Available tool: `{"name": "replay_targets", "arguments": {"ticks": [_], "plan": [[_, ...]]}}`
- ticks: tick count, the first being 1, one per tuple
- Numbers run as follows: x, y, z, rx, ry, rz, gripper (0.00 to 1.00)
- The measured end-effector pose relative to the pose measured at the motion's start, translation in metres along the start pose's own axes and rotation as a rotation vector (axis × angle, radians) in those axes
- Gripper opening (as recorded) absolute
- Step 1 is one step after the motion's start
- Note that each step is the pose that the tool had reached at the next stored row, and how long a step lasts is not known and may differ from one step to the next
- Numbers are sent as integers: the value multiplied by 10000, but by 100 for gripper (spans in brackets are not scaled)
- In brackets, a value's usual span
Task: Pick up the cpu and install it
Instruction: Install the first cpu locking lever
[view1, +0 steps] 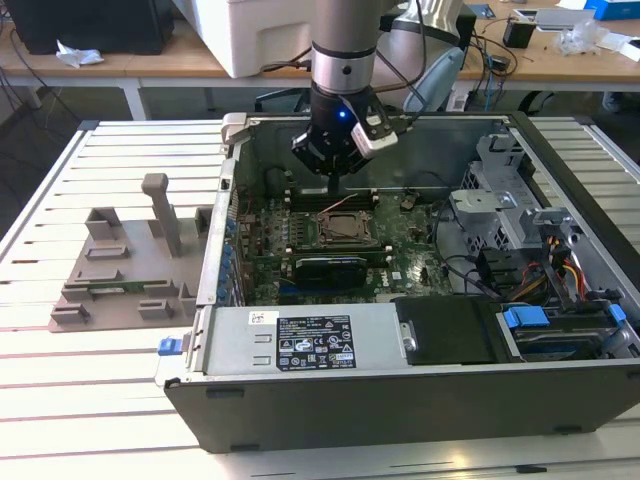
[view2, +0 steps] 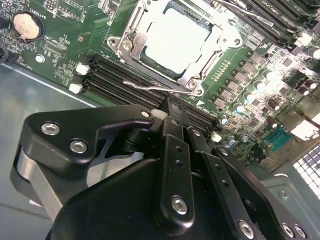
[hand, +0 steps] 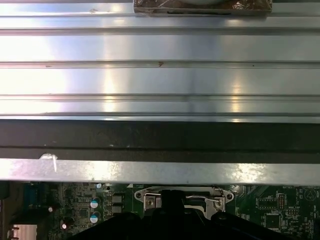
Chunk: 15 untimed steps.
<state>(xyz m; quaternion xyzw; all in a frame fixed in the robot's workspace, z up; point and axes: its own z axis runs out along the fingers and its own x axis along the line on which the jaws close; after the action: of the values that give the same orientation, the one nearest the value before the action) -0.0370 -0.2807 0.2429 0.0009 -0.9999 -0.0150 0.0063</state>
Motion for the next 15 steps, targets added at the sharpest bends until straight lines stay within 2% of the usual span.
{"name": "replay_targets", "arguments": {"ticks": [4, 8, 12, 15], "plan": [[-1, -2, 51, 0, 0, 0, 11], [23, -3, 144, 1, 2, -64, 11], [29, 40, 188, 3, 8, -271, 11], [6, 58, 211, 3, 9, -279, 11]]}}
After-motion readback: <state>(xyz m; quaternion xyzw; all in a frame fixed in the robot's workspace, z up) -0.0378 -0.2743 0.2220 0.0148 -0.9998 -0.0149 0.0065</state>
